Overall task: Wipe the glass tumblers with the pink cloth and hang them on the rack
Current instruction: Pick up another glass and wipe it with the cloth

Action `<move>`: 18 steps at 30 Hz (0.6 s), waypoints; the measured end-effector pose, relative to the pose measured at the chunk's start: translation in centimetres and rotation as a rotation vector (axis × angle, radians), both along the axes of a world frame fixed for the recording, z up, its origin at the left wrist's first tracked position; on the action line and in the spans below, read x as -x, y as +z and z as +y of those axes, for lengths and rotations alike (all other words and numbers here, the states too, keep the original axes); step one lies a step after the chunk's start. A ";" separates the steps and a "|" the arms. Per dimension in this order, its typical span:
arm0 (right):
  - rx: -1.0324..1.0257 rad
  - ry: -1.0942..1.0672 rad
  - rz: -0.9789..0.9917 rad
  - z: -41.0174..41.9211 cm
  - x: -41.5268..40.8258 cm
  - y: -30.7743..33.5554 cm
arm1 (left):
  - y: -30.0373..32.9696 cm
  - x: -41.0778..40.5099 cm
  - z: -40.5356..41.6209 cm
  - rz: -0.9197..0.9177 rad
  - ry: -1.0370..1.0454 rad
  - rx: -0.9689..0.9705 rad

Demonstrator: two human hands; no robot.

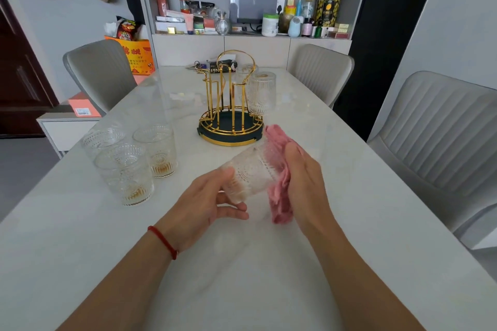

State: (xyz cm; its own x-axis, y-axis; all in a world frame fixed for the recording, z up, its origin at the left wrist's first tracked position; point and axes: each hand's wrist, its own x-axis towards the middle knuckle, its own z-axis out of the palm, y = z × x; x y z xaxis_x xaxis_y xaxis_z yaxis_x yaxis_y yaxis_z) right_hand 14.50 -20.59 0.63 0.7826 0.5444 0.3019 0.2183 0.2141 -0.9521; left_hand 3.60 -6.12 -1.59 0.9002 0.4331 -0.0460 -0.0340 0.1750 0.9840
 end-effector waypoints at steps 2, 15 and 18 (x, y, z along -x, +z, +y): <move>-0.011 0.124 -0.018 -0.4 0.1 0.2 | 0.1 0.1 0.8 0.017 0.043 0.068; 0.584 0.431 -0.746 0.8 0.5 -2.1 | 1.8 1.3 3.0 0.233 0.302 -0.072; 0.577 0.477 -0.865 1.3 1.5 -2.5 | 2.2 1.6 3.1 0.243 0.237 -0.163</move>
